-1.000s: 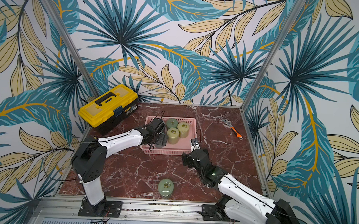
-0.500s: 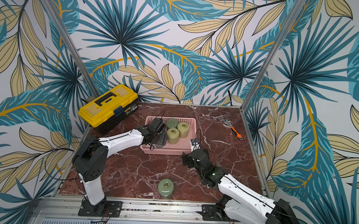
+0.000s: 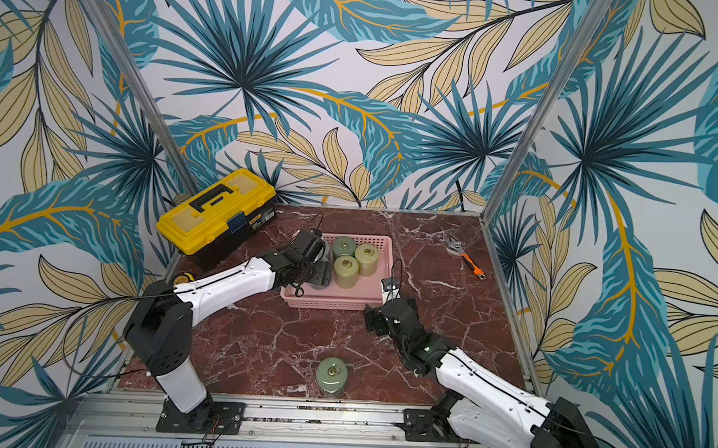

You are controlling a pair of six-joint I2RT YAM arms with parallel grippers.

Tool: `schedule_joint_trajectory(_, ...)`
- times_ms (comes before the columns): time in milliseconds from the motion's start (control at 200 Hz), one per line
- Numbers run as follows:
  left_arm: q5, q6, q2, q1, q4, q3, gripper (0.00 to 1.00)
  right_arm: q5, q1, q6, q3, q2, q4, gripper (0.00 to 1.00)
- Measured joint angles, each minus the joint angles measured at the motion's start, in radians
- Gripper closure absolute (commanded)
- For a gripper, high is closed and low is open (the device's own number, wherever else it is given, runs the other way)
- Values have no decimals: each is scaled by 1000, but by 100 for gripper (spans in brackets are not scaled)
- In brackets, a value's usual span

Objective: Take the tea canister out of the basket
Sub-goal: Pick up the tea canister from the basket.

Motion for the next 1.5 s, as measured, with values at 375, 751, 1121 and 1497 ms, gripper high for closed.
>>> schedule_joint_trajectory(375,21,0,-136,-11,-70,-35,49,1,0,-3,-7,0,14,1)
schedule_joint_trajectory(751,20,-4,-302,-82,-130,-122,49,5,0,-3,-21,-16,27,1)
schedule_joint_trajectory(1121,-19,-64,-500,-195,-190,-274,50,12,0,-3,-30,-39,29,1)
schedule_joint_trajectory(1497,-111,-192,-650,-346,-265,-406,50,12,0,-3,-34,-40,29,1)
